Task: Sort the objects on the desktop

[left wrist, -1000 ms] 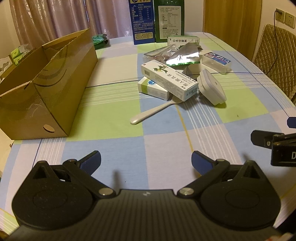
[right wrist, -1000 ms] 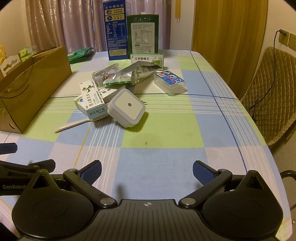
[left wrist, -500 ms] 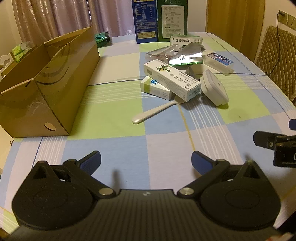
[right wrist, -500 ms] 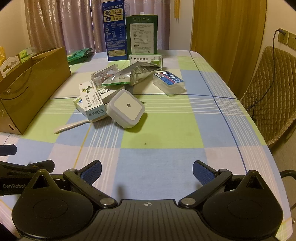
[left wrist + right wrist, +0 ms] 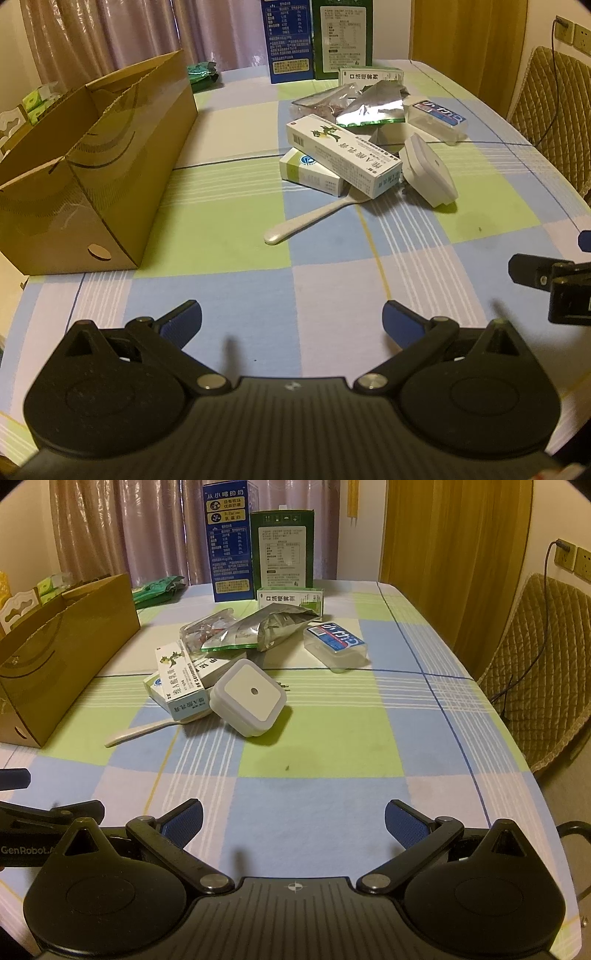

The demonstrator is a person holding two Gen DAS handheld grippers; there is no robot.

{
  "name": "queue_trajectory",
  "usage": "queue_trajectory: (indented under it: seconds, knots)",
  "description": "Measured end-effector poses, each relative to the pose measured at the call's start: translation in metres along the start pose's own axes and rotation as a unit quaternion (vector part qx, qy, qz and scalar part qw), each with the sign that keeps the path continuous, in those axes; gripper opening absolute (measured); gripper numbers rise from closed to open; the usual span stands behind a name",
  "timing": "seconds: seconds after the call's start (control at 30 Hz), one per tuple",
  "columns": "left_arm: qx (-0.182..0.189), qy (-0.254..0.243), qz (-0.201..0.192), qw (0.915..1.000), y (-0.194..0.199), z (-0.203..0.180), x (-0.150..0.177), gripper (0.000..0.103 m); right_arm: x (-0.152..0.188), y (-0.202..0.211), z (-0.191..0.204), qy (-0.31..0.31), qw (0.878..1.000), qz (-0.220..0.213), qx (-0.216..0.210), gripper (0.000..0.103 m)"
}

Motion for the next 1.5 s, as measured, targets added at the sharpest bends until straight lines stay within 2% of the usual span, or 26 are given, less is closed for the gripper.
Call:
queue_trajectory:
  seconds: [0.7,0.93,1.07,1.2,1.33,1.5]
  knots:
    - [-0.006,-0.003,-0.004,1.0000,-0.004,0.007,-0.015,0.102,-0.013,-0.009,-0.002,0.028,1.000,-0.004,-0.003,0.101]
    - [0.022,0.010,-0.012,0.9996,-0.010,0.003,-0.031,0.102,-0.020,-0.014,-0.002,0.044,0.999,-0.007,-0.016,0.101]
    - [0.026,-0.006,-0.026,0.9993,-0.014,-0.005,-0.044,0.102,-0.032,-0.018,0.001,0.076,0.997,-0.012,-0.032,0.101]
    - [0.026,-0.031,-0.039,0.9984,-0.021,-0.014,-0.055,0.102,-0.050,-0.030,0.002,0.136,0.990,-0.019,-0.042,0.101]
    - [0.026,-0.062,-0.049,0.9966,-0.034,-0.016,-0.066,0.102,-0.059,-0.047,0.000,0.164,0.984,-0.008,-0.066,0.101]
    - [0.045,-0.072,-0.029,0.9960,-0.046,-0.010,-0.073,0.102,-0.065,-0.060,0.006,0.197,0.976,-0.004,-0.089,0.101]
Point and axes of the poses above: each gripper's, at about its wrist camera, not at the fingertips, and y roughly against the way its jaws point, z to its left, x to its underside, the point moved 9 cm from there along -y, roughly the way its jaws point, and after that the axes turned 8 degrees about -x, right-handed, at the moved point
